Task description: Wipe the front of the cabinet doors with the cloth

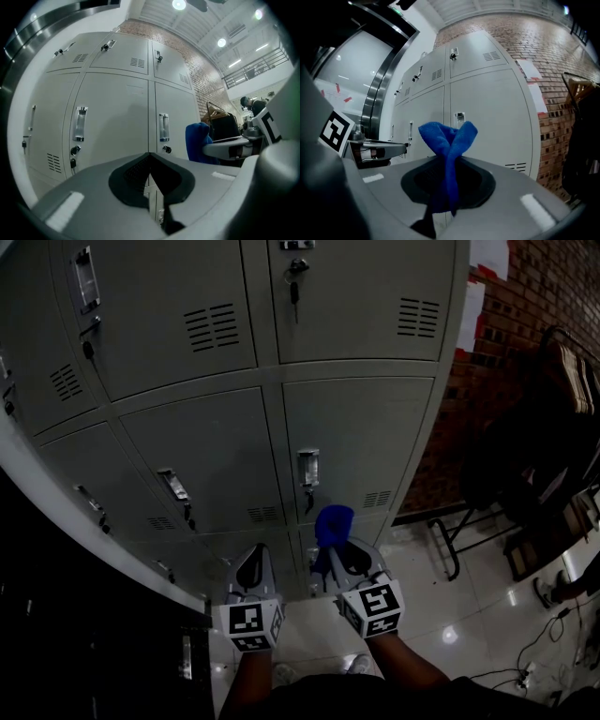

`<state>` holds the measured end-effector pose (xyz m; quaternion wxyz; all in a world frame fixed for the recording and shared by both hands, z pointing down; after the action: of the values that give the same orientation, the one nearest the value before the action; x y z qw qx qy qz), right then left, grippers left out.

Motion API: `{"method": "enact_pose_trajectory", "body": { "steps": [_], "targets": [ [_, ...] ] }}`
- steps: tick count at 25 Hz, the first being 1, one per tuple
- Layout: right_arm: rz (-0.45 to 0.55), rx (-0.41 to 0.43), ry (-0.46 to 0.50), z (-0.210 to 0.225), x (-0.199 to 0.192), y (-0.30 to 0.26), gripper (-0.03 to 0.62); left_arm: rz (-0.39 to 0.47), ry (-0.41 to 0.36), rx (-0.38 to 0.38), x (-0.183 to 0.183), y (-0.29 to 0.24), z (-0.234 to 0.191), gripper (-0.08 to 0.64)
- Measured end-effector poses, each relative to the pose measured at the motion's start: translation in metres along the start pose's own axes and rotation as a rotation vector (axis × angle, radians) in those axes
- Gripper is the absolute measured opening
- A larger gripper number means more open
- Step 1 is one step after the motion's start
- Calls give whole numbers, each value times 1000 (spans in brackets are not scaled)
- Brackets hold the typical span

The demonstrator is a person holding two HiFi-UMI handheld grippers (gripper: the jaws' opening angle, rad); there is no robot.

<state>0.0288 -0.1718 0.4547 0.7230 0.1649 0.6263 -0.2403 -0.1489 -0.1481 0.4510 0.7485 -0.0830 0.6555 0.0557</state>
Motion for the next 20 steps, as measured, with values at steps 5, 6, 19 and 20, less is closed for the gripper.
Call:
{"method": "enact_pose_trajectory", "body": {
  "steps": [5, 6, 19, 20],
  "targets": [
    [21, -9, 38, -3, 8, 4, 64, 11, -15, -8, 4, 2, 7, 17],
    [25, -12, 42, -3, 9, 5, 64, 14, -21, -9, 5, 3, 8, 17],
    [42, -29, 72, -9, 18, 15, 64, 41, -41, -16, 16, 12, 13, 17],
    [41, -30, 70, -9, 17, 15, 64, 41, -42, -17, 17, 13, 13, 17]
  ]
}}
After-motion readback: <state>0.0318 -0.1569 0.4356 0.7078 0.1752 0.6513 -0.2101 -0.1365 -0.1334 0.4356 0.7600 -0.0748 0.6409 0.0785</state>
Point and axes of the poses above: the fingertips, and each gripper's own axes: y backward along the fingers, z to its right, x out of its top, the point moved 6 cm from there along y, backward along the fingers, and after that the axes turned 8 degrees about -y, right-handed, at the moved point
